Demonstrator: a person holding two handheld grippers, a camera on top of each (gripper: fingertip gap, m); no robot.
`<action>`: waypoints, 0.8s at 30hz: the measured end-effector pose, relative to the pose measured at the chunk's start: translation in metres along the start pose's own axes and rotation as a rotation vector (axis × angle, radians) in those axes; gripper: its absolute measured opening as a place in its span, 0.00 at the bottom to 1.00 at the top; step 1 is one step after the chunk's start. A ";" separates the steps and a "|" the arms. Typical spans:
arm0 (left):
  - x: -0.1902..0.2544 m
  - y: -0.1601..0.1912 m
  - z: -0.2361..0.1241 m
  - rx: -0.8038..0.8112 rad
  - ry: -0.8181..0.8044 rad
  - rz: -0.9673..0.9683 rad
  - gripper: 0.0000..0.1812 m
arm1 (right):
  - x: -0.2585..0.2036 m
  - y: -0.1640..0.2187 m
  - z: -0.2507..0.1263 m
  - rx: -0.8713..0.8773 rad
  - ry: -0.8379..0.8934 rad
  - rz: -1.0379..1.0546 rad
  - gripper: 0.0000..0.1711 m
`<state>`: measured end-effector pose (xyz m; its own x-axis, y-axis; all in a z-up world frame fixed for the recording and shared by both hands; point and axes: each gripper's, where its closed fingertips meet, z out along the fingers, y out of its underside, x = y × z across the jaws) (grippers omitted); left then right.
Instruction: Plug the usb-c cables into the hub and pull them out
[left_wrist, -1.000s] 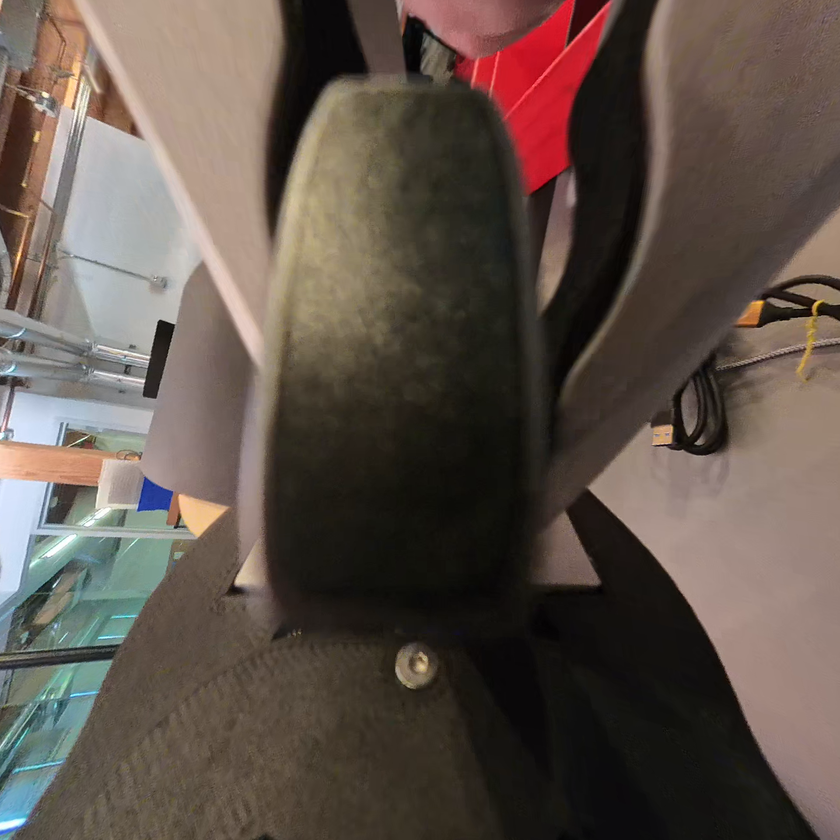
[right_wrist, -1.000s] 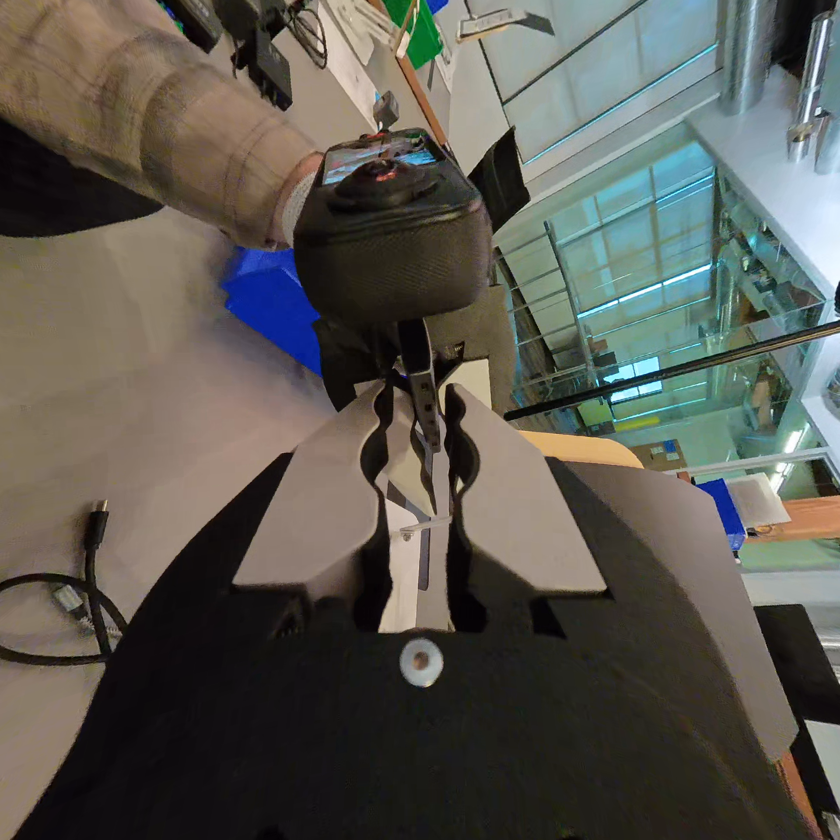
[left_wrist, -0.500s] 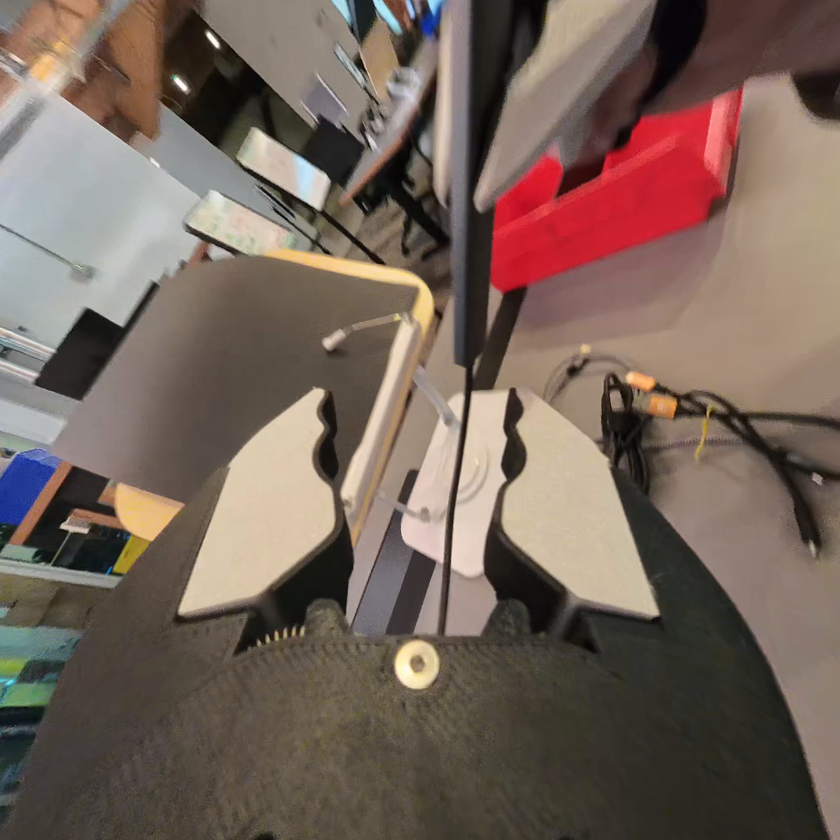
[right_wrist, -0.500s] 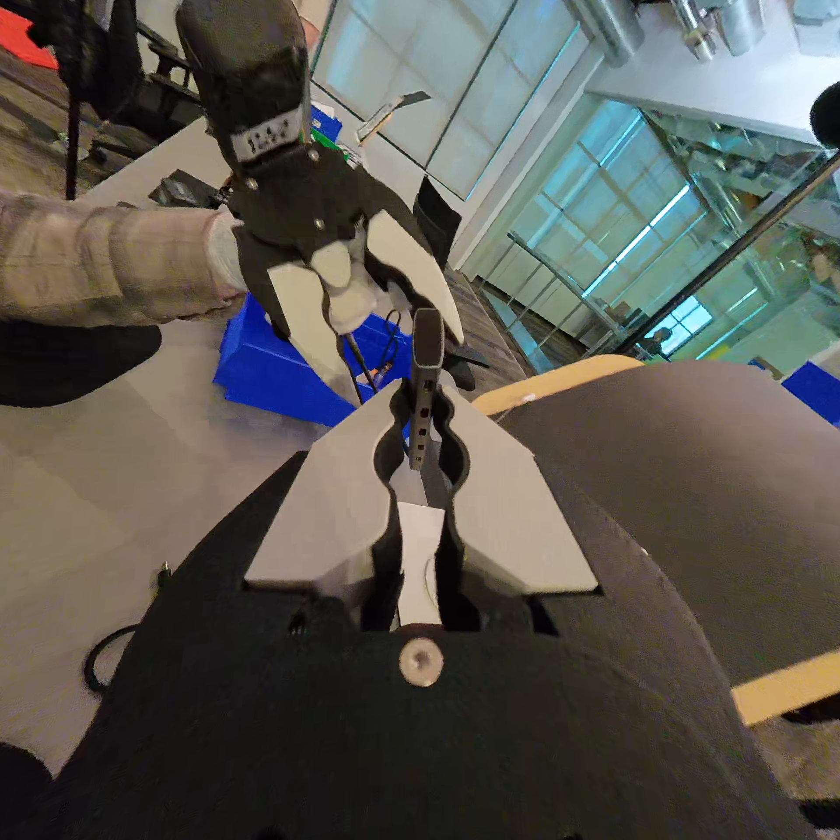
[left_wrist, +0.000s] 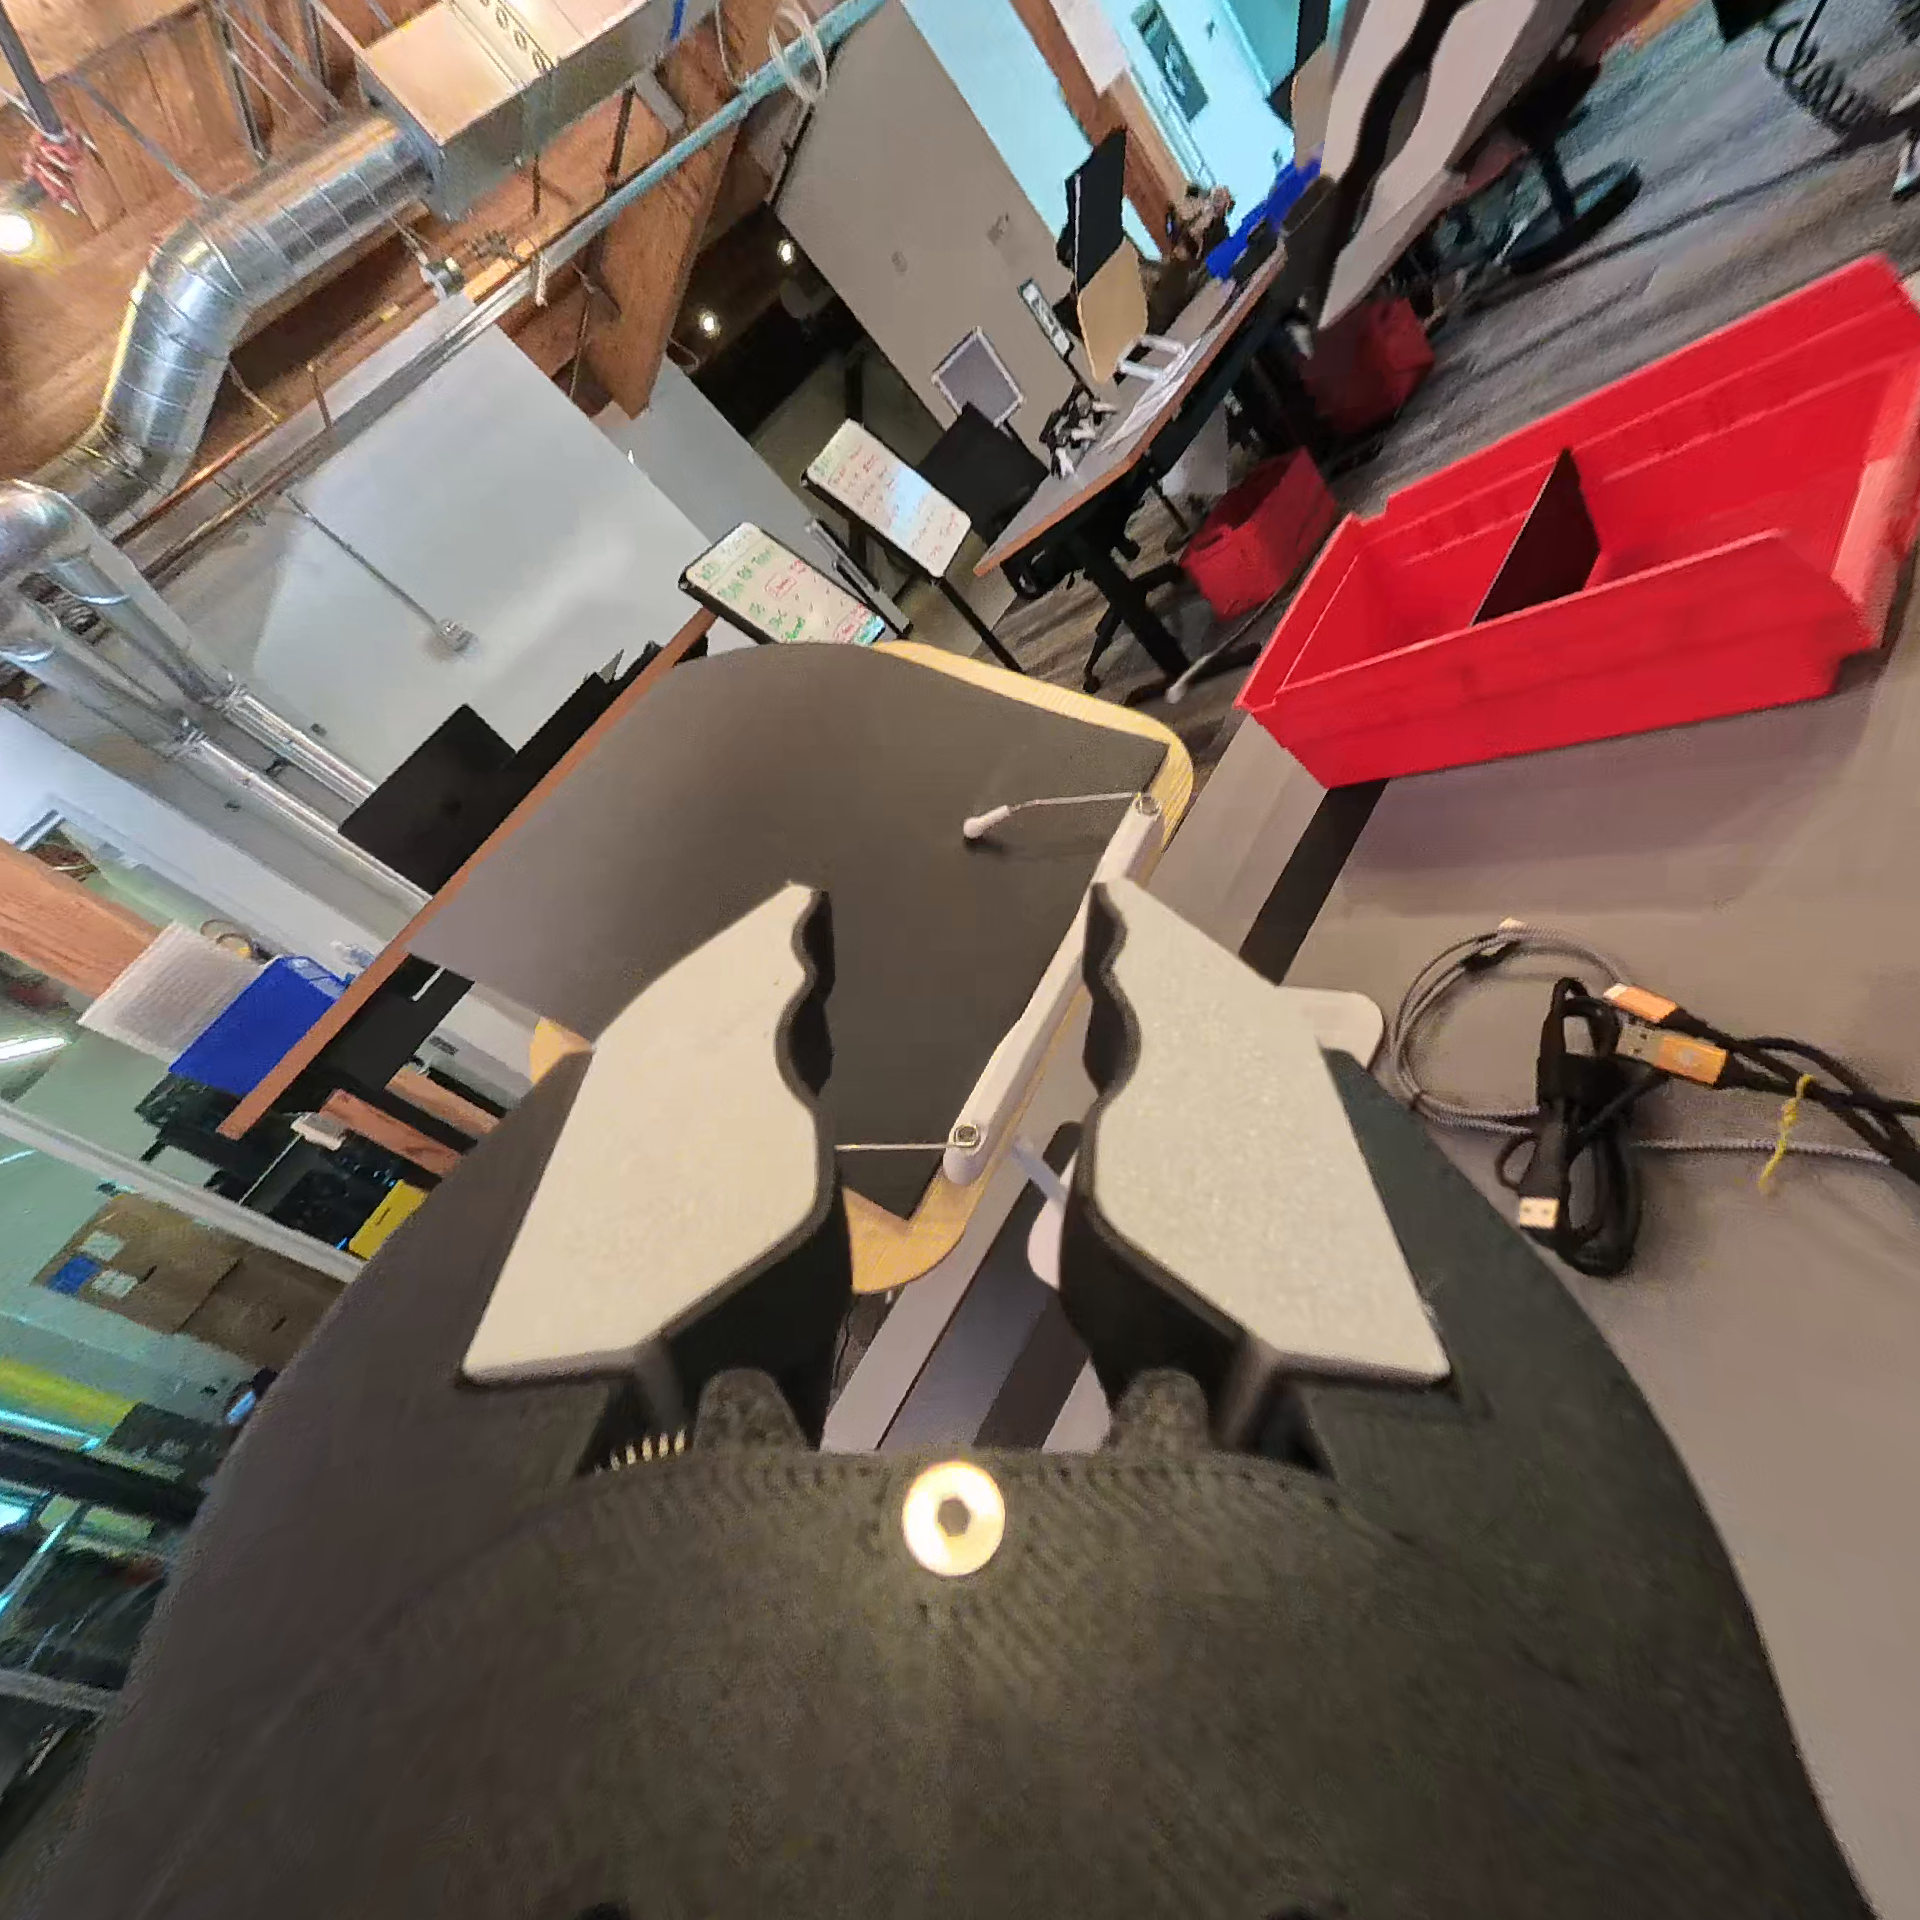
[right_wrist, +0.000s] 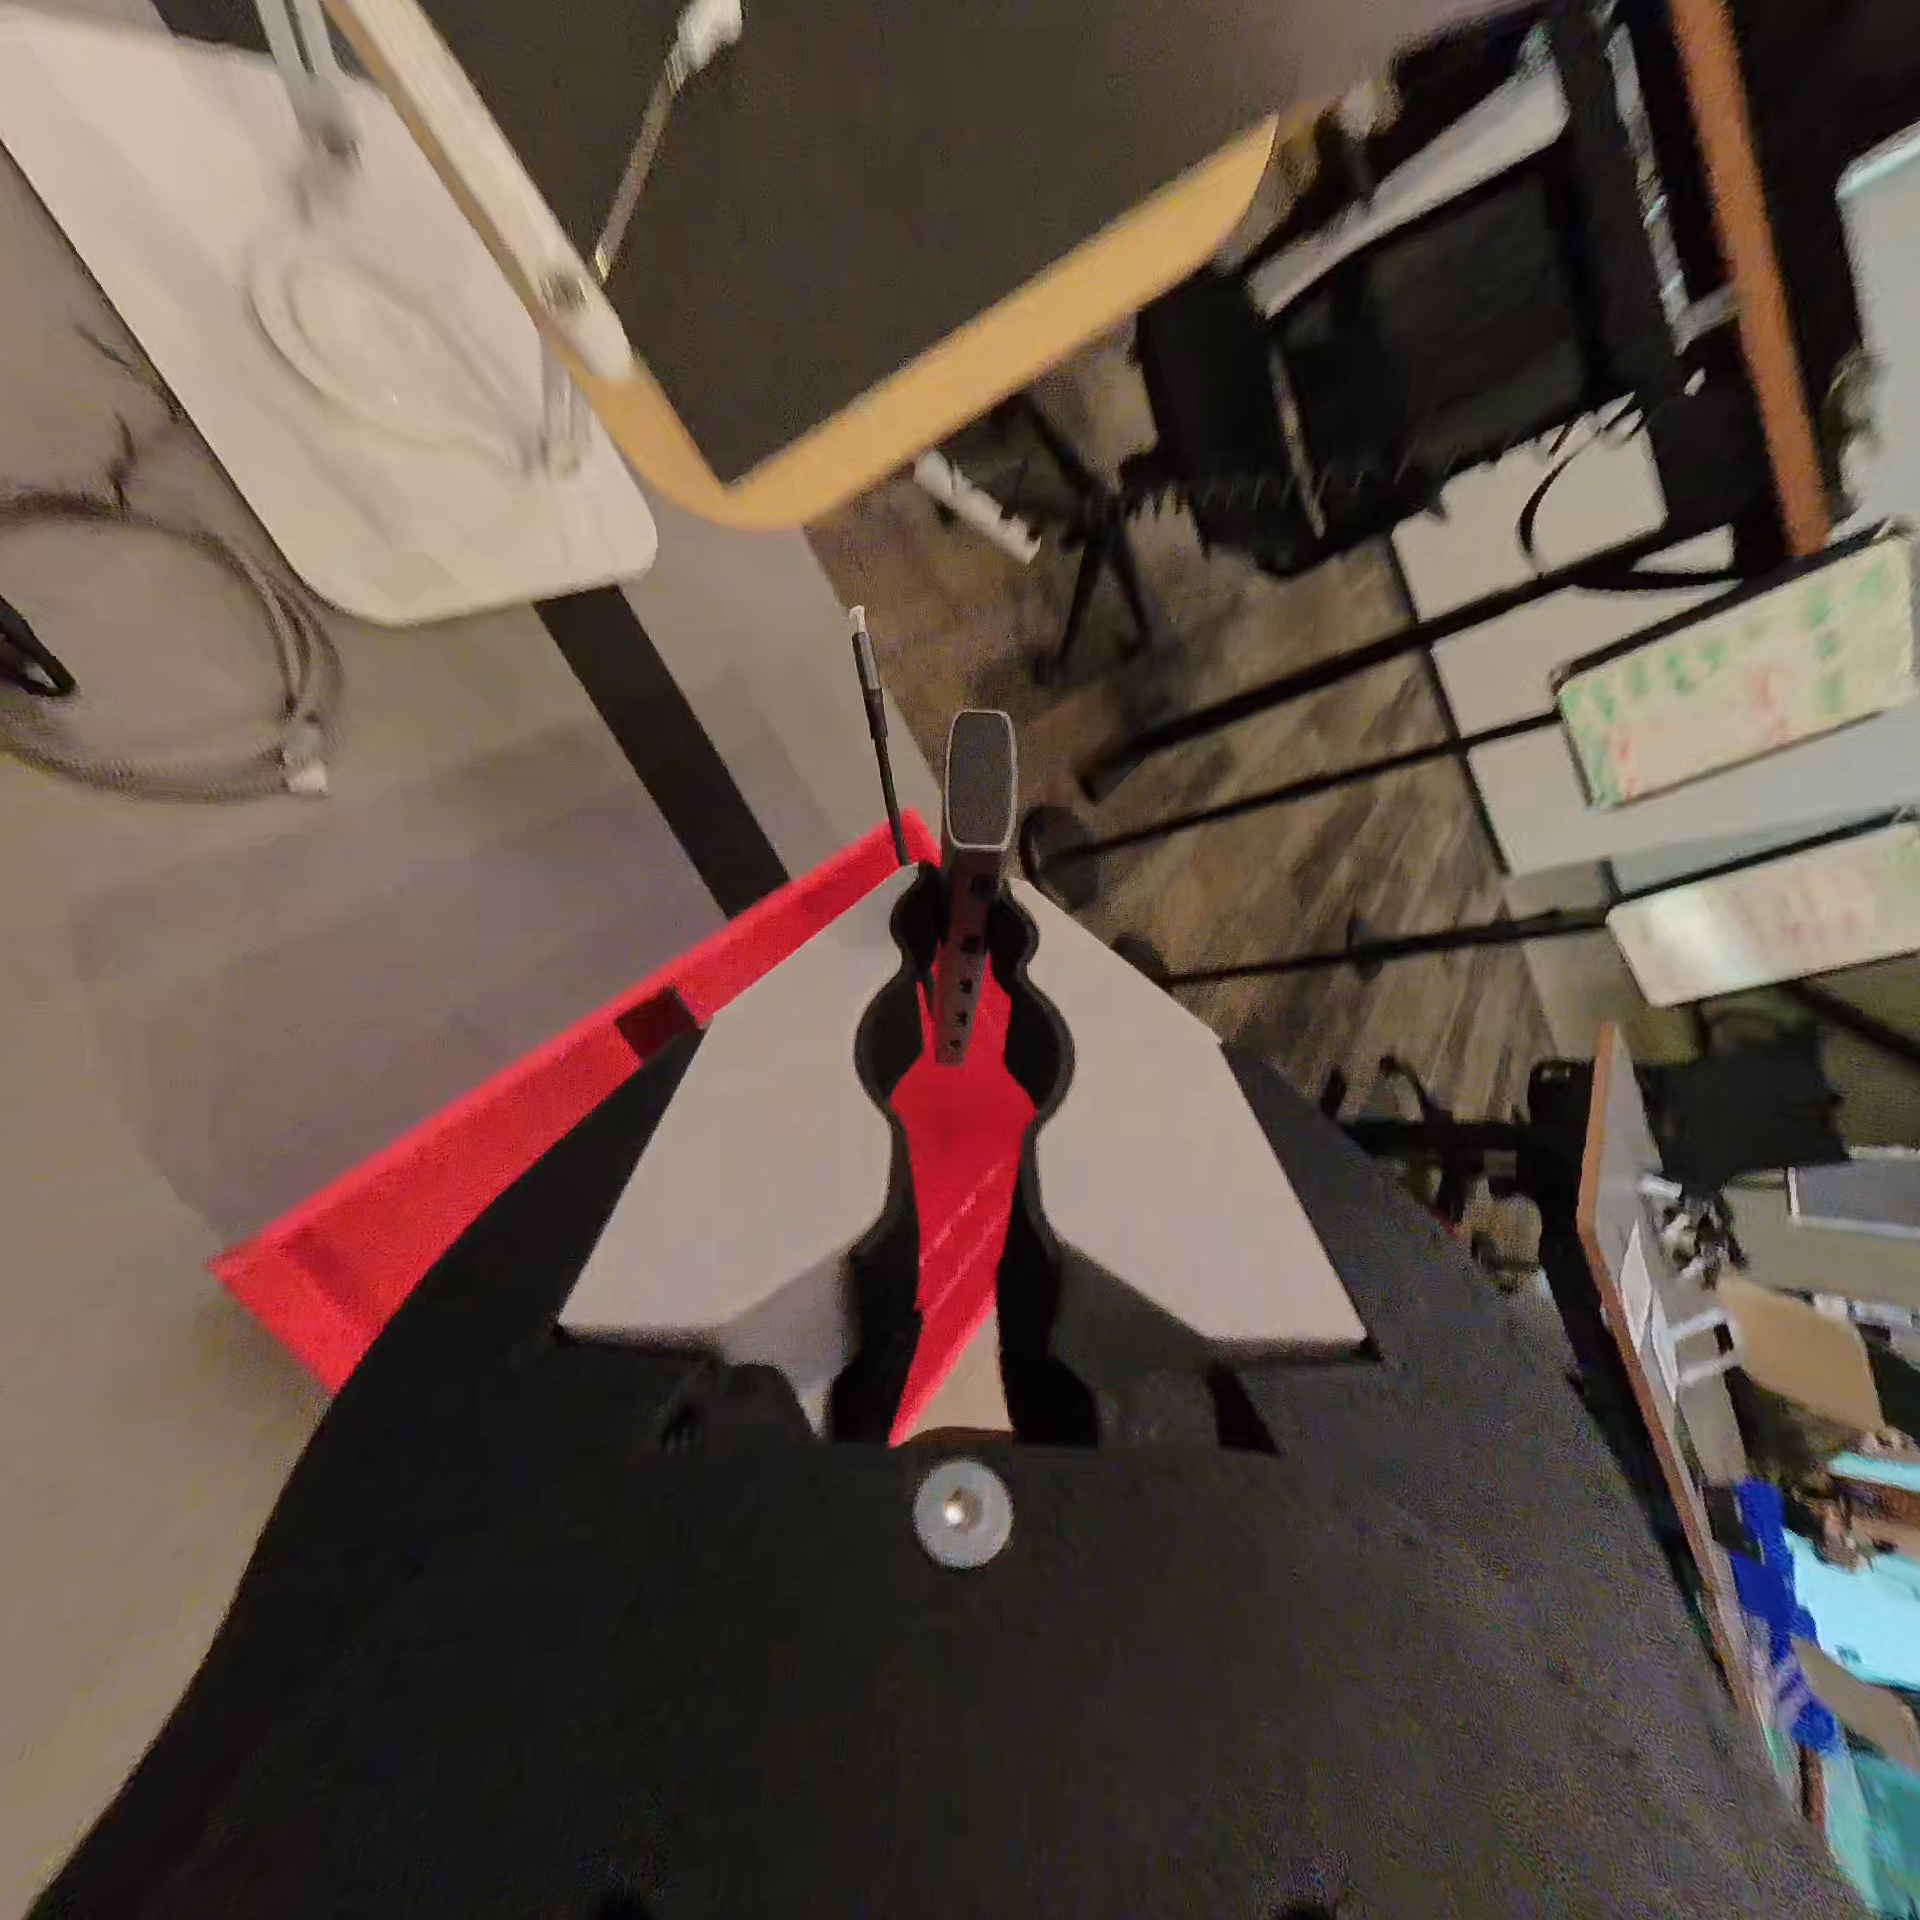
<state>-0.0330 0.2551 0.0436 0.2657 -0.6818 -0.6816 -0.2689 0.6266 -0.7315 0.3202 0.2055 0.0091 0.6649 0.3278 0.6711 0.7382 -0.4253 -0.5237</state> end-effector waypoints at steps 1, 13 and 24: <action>0.002 0.002 0.002 -0.012 0.009 0.004 0.25 | 0.006 0.023 0.009 -0.093 -0.005 0.004 0.04; 0.020 0.023 0.016 -0.099 0.084 0.030 0.24 | -0.027 0.133 0.124 -0.576 -0.260 -0.052 0.04; 0.023 0.036 0.016 -0.146 0.128 0.032 0.25 | -0.098 0.168 0.180 -0.706 -0.635 0.188 0.16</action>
<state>-0.0218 0.2678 0.0009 0.1372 -0.7111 -0.6896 -0.4092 0.5933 -0.6932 0.3990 0.2538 -0.2391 0.8559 0.5090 0.0915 0.5125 -0.8585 -0.0186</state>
